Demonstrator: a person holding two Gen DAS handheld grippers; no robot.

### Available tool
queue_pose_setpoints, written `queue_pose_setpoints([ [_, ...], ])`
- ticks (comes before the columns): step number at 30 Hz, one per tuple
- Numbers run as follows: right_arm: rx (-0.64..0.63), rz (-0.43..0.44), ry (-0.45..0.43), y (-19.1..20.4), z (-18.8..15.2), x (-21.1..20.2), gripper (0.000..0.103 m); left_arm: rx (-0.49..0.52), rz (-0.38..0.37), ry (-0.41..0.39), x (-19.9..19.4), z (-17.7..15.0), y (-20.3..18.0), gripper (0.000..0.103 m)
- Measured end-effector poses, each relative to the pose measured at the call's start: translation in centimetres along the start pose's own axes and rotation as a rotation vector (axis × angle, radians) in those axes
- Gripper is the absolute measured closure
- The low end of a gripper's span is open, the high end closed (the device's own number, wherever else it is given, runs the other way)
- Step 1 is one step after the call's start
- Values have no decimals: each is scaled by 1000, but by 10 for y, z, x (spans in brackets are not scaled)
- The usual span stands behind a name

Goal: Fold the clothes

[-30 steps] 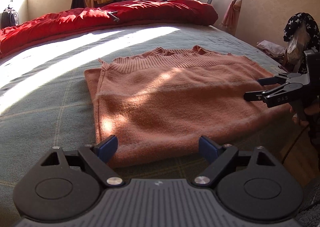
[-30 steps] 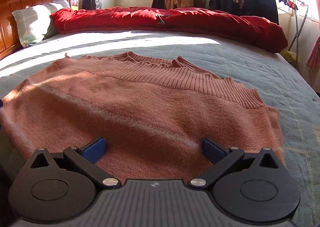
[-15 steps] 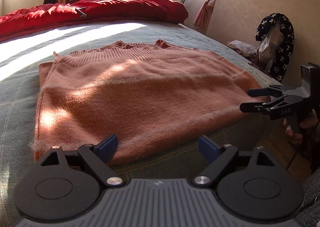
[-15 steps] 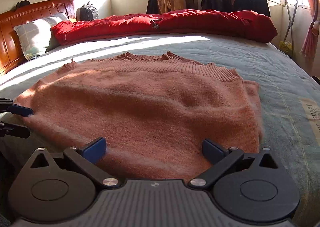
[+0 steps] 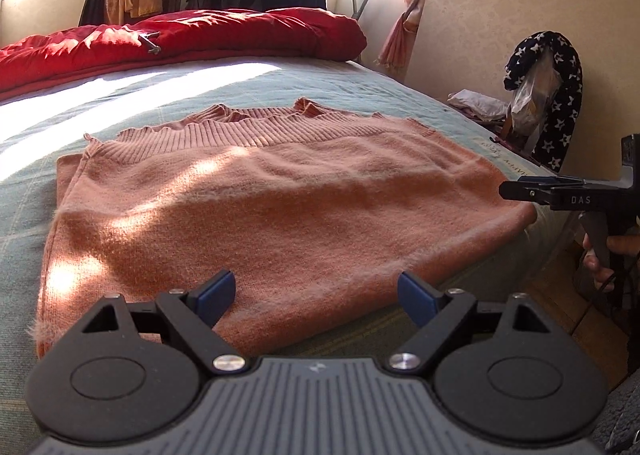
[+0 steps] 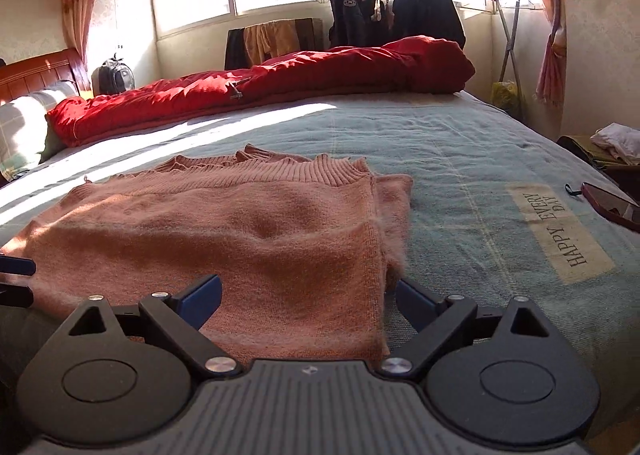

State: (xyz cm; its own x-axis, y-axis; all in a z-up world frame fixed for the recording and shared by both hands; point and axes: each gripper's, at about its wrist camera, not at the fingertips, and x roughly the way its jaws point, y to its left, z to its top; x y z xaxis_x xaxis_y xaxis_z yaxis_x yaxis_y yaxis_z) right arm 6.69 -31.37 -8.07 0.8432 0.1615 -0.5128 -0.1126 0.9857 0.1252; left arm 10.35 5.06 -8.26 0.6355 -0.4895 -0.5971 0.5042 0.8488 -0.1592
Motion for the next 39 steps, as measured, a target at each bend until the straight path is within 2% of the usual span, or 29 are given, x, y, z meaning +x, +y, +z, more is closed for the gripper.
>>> queue_pose_setpoints([
  [3, -2, 30, -22, 3, 2, -1, 6, 1, -3, -5, -3, 0, -1, 15],
  [5, -2, 45, -15, 6, 2, 3, 1, -18, 4, 19, -1, -3, 3, 15],
  [8, -25, 29, 0, 12, -2, 8, 0, -63, 21, 39, -4, -12, 11, 15],
  [11, -18, 26, -17, 10, -1, 5, 0, -96, 14, 7, -20, -8, 18, 15],
  [18, 49, 121, -110, 12, 12, 2, 0, -262, 45, -101, -47, 20, 70, 15],
  [22, 62, 186, -127, 23, 17, 8, 0, -364, 9, -87, -31, 17, 99, 15],
  [25, 46, 202, -112, 32, 17, 14, 0, -472, 8, -24, -18, 5, 116, 16],
  [29, 31, 206, -96, 37, 15, 20, 0, -472, -14, -52, -31, 4, 115, 16],
  [32, 42, 223, -91, 40, 16, 26, 0, -415, -11, -76, -31, 22, 114, 16],
  [35, 60, 257, -90, 47, 18, 32, 0, -370, -29, -86, -14, 44, 119, 15],
  [39, 23, 279, -93, 61, 21, 33, 0, -437, -25, -21, 16, 42, 144, 16],
])
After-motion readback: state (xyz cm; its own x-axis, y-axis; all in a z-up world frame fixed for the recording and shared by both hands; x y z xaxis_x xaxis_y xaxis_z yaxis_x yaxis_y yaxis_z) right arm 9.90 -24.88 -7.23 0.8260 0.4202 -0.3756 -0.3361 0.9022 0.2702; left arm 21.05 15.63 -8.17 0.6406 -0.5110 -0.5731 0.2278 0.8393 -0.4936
